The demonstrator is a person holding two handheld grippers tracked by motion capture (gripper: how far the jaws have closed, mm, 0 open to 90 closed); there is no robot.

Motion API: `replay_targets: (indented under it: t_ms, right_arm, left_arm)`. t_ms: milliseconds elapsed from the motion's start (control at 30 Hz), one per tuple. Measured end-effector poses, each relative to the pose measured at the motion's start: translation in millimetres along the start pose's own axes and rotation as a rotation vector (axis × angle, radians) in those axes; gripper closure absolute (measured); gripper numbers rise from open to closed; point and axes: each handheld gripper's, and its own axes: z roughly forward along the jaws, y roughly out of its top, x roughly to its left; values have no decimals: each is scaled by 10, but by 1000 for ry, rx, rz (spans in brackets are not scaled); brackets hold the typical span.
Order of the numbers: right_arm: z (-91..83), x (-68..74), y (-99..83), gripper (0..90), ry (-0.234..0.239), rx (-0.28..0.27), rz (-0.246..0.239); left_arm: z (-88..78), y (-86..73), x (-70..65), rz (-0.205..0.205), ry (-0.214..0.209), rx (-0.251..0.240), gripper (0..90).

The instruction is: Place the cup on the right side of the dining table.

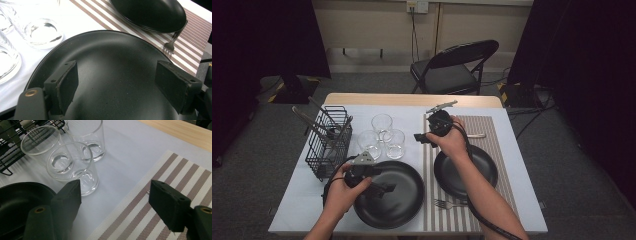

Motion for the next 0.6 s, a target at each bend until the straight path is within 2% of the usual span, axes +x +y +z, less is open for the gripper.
replay_targets:
  t_ms: [600]
  right_arm:
    - [106, 48, 109, 256, 5, 5, 0]
  left_arm:
    - [-10, 12, -4, -3, -3, -9, 191]
